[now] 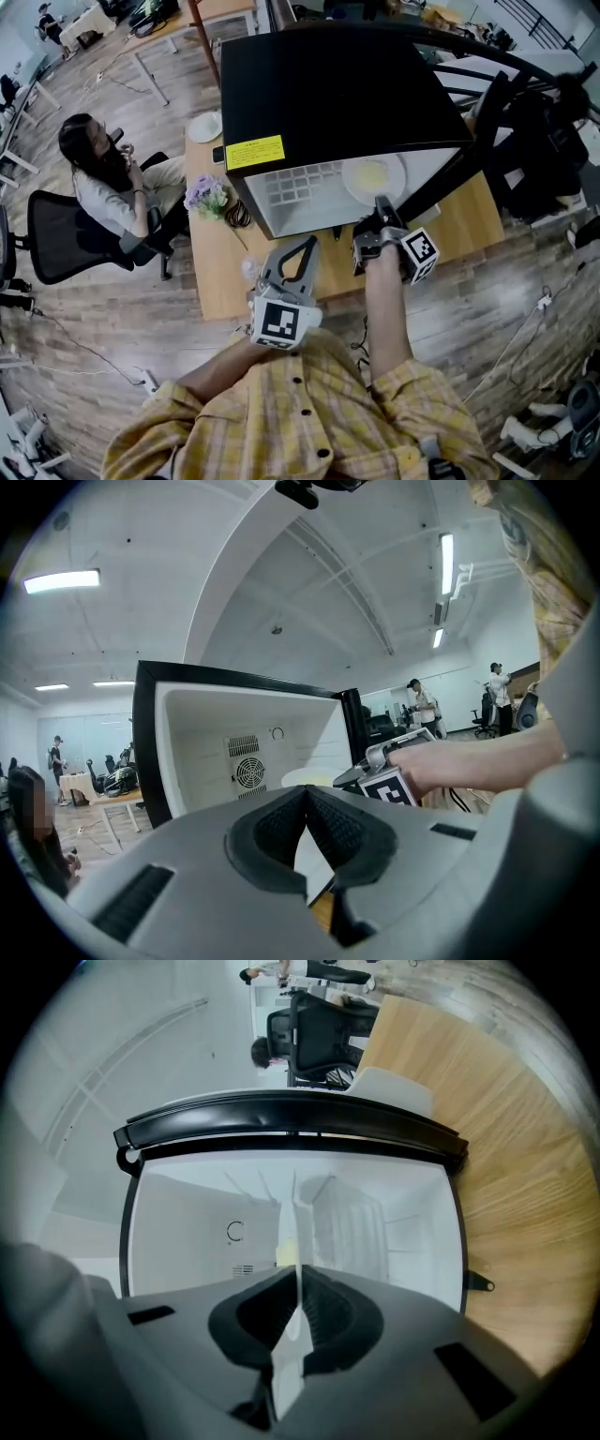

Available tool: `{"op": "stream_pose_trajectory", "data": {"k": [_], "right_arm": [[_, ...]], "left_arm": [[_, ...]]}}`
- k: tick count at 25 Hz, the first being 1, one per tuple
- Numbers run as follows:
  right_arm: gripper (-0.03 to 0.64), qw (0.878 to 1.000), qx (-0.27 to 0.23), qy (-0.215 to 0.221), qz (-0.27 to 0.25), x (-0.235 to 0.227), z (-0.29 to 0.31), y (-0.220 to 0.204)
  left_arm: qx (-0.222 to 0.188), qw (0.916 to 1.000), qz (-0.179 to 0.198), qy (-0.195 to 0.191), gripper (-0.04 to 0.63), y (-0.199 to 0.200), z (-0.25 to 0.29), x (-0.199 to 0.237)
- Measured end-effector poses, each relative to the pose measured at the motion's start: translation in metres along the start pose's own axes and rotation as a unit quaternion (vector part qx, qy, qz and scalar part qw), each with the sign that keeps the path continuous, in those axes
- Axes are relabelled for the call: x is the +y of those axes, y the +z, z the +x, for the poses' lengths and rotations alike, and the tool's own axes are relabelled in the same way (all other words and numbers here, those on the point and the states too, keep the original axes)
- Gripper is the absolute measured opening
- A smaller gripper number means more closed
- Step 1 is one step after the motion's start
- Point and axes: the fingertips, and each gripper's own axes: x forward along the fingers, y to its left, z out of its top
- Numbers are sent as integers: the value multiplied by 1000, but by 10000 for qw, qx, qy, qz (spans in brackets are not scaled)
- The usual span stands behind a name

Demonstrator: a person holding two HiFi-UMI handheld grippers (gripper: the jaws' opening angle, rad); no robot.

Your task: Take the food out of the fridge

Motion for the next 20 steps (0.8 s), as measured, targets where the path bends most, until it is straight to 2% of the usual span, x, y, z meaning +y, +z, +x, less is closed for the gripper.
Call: {"op": "stream_pose_trajectory", "data": {"k": [9,20], "right_arm": [[17,9999,4,-57,160,7,-40,-37],[17,9998,-70,129,124,22,-78,-71]], "left_arm": [[-144,9998,-51,-124,8,3,-18,1],[-291,9989,-172,-327,8,2,-40,9]]}}
